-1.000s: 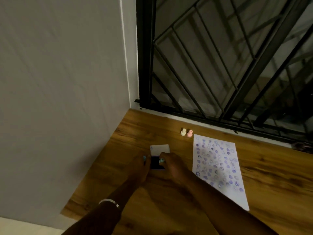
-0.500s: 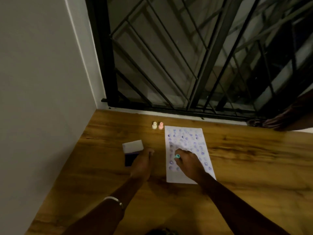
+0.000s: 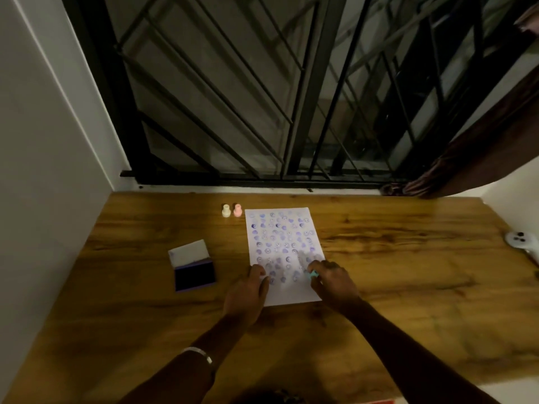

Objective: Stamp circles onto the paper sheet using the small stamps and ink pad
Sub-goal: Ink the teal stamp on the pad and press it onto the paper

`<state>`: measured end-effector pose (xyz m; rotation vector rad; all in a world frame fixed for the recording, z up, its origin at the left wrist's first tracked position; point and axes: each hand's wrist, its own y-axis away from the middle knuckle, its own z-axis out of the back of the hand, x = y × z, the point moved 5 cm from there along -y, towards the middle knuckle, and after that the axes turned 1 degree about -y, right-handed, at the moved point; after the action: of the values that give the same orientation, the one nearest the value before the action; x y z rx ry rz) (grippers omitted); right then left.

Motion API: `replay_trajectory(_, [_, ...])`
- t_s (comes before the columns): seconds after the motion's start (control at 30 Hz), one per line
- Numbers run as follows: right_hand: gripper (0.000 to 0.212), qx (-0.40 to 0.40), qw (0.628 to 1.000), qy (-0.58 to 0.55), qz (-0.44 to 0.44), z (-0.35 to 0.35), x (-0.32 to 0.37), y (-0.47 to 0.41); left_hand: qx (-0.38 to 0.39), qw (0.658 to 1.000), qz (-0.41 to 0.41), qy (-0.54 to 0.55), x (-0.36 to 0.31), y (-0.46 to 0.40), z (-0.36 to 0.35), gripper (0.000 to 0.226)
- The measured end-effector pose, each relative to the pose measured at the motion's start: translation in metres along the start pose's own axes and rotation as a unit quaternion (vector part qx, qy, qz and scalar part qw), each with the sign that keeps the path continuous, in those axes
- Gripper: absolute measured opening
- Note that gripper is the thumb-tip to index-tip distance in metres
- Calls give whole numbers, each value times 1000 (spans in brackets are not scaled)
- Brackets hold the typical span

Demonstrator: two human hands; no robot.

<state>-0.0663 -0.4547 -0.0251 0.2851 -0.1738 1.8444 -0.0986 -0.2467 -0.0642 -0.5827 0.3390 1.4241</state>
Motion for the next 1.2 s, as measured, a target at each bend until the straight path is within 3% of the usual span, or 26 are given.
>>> replay_trajectory(0.33, [23, 26, 998, 13, 56, -14, 5, -7, -18, 1000, -9, -14, 1, 1, -4, 30])
replay_trajectory(1.03, [19, 72, 995, 11, 65, -19, -2, -16, -16, 996, -19, -81, 4, 5, -17, 25])
replay_trajectory(1.2, [19, 81, 994, 43, 58, -13, 5, -16, -5, 1000, -13, -6, 3, -1, -9, 22])
